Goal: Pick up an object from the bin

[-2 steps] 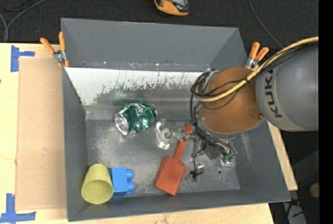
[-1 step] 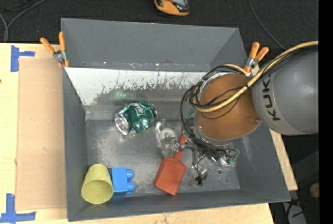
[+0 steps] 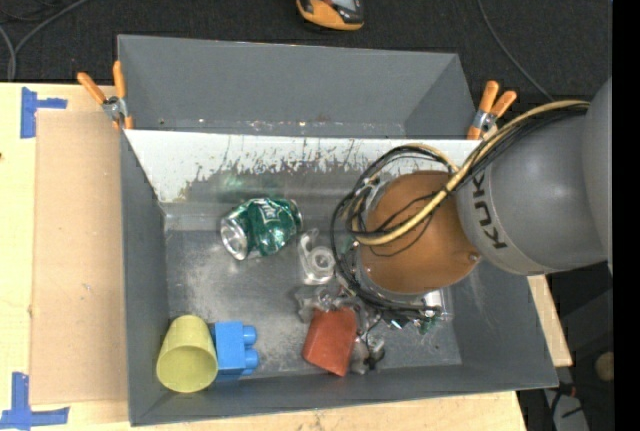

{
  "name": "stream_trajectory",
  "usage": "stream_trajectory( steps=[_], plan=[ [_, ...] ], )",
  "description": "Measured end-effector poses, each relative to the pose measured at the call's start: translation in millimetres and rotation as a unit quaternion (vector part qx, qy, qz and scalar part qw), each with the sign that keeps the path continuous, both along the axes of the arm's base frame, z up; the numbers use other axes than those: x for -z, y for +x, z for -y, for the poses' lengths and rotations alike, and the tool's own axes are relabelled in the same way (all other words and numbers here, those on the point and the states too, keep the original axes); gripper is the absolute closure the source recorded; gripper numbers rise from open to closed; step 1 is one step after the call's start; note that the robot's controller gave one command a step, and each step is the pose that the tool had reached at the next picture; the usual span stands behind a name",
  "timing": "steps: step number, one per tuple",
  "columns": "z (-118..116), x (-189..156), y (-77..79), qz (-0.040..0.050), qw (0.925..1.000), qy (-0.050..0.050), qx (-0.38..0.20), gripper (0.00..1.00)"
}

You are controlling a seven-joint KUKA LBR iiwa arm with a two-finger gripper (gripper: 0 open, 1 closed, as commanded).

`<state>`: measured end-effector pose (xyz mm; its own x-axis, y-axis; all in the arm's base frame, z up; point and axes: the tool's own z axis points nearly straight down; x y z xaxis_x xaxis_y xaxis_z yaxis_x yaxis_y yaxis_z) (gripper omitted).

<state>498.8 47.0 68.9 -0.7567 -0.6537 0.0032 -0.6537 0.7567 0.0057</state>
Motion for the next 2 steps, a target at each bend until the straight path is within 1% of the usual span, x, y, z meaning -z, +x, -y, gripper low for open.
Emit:
stream_trajectory(
  steps=[1,2],
  plan=[
    [-5.2,-0.7,2.1,0.0007,0.9961,0.0,-0.088,1.0],
    [-5.2,-0.7,2.1,0.0007,0.9961,0.0,-0.088,1.0]
  ],
)
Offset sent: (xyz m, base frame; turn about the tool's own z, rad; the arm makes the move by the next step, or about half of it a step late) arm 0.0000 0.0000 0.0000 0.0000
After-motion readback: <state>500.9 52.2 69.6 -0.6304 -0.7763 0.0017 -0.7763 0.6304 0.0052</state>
